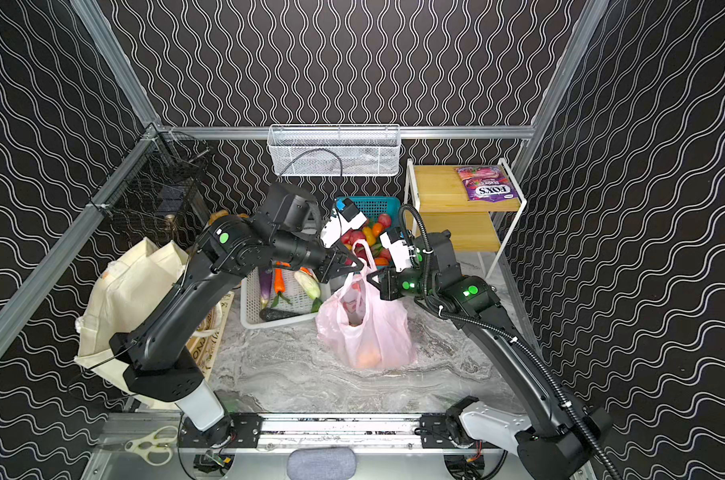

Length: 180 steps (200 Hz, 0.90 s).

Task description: Place the mixed food into the grocery bags and tie them

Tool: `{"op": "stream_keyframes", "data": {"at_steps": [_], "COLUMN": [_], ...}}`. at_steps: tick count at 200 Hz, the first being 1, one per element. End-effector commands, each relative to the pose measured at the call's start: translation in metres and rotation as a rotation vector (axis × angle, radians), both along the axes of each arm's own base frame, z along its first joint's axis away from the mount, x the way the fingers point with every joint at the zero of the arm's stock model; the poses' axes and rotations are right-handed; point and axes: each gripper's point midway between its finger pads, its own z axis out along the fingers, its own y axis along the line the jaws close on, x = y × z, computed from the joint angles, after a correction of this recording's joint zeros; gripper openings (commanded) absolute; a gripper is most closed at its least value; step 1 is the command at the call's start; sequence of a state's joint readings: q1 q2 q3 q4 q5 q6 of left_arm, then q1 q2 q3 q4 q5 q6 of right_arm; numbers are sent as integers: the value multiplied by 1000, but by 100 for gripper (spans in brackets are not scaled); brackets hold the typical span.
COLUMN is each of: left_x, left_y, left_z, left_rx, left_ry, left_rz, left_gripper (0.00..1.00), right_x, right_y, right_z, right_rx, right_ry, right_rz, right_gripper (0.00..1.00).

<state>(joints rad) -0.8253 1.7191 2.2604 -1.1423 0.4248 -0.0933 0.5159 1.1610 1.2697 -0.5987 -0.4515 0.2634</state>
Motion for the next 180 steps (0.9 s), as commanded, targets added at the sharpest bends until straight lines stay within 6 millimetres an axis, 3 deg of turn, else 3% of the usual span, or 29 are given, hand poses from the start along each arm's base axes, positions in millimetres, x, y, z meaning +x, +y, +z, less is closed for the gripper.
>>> {"op": "stream_keyframes", "data": {"at_steps": [1, 32, 111, 129, 153, 158, 180], "left_x": [-7, -13, 6, 7, 4, 4, -1], "left_y": [-2, -16, -23, -25, -29, -30, -31], "left_z": [-5, -7, -22, -22, -27, -29, -36], "left_rx": [15, -19, 20, 9, 4, 5, 17], "left_ry": [-6, 18, -2, -4, 27, 34, 66], "left_rz": [-72, -157, -109, -107, -132, -138, -166], "left_gripper": [0, 0, 0, 0, 0, 0, 0], "right_x": [-12, -31, -34, -35, -40, -41, -46], "right_y": [12, 23, 15, 10, 6, 5, 5], "right_z": [9, 11, -5, -9, -8, -21, -29], "right_rx": [56, 110, 79, 91, 117, 110, 115], "right_ry": [-45, -92, -155, -154, -187, -165, -185], "right_rz": [114, 265, 257, 240, 237, 235, 263], "right_gripper": [3, 8, 17, 26, 47, 50, 63]}}
